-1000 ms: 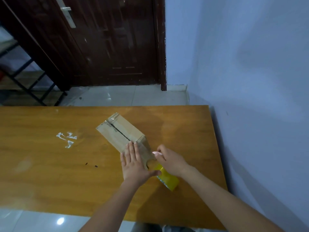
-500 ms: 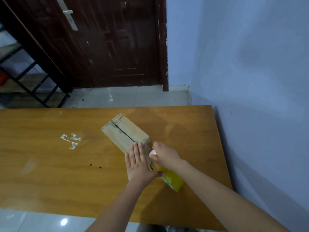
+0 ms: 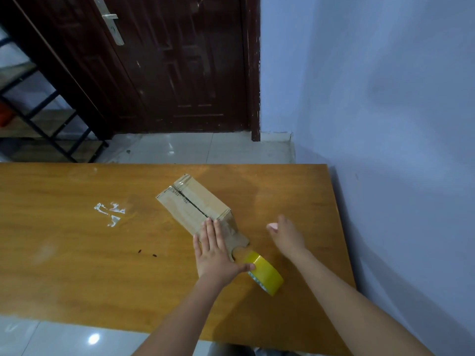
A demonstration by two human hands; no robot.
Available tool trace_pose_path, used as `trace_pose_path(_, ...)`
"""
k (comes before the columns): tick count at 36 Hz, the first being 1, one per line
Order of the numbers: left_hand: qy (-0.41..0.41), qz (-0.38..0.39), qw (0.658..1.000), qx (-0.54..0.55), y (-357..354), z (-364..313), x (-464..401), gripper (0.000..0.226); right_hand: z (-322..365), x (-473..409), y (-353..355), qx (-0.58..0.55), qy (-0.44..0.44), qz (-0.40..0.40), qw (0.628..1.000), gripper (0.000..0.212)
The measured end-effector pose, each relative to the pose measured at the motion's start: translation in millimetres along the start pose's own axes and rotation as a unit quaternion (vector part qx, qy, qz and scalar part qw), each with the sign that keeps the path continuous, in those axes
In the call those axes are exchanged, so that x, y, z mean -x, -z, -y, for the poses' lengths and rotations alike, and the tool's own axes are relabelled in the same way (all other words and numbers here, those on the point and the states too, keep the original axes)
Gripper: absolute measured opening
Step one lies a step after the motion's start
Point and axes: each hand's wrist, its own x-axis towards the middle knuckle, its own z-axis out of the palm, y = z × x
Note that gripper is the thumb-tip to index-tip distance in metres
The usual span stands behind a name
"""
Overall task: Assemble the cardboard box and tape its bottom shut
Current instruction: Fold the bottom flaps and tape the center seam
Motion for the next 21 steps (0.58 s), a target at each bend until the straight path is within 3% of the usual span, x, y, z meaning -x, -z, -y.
trace_pose_path(5,0.000,-0.002,1.000,-0.002,0,0,0,0.143,-53,14,-9,0.122,-0.009,0.042,0.992,0.035)
trace_pose_path(8,0.000,-0.002,1.000,-0.003,-2,0,-1,0.143,-60,19,-10,0.139,-0.032,0.041,0.989,0.039)
trace_pose_path(13,-0.003,-0.013,1.000,-0.004,-5,0,-2,0.141,-17,21,-5,-0.003,0.009,-0.002,1.000,0.048)
trace_pose_path(17,-0.003,-0.026,1.000,-0.006,-7,0,-3,0.139,39,29,-13,-0.139,0.065,0.071,0.986,0.052)
trace_pose_path(21,-0.001,-0.026,0.999,-0.021,-7,0,-4,0.137,60,30,-34,-0.195,0.010,0.113,0.974,0.056)
